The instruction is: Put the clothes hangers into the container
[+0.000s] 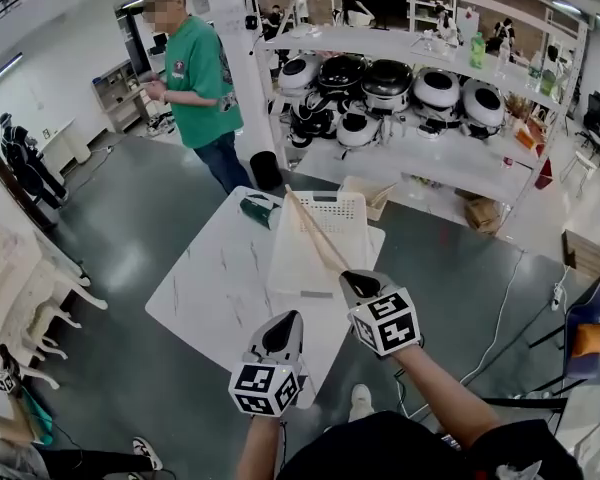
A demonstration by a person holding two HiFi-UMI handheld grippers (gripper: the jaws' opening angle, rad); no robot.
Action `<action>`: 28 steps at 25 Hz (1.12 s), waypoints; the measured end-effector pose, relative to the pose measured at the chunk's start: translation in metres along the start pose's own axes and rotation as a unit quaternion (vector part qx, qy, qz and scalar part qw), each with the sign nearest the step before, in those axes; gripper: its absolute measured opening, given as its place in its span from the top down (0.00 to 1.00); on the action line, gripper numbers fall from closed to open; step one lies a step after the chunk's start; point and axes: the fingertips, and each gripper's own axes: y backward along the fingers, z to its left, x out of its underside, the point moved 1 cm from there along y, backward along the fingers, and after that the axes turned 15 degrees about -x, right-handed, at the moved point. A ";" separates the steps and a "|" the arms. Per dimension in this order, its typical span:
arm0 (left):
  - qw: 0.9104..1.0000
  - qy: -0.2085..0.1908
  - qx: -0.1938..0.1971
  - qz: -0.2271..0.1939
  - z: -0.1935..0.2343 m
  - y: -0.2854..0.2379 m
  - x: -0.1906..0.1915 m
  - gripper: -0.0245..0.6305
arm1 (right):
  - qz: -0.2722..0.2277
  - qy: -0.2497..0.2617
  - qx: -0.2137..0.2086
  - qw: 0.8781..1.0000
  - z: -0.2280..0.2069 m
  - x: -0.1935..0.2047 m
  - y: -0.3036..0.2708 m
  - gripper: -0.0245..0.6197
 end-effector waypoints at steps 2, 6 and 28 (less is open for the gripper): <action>1.000 -0.003 0.005 -0.005 -0.003 0.008 -0.002 0.96 | -0.011 0.000 -0.003 1.000 0.009 -0.001 0.005 0.93; 1.000 -0.001 0.007 -0.009 -0.002 0.026 0.002 0.96 | -0.028 0.017 -0.006 0.999 0.032 -0.002 0.017 0.93; 0.999 0.015 0.038 -0.026 -0.018 0.079 0.003 0.96 | -0.078 0.031 -0.044 0.996 0.109 0.000 0.058 0.93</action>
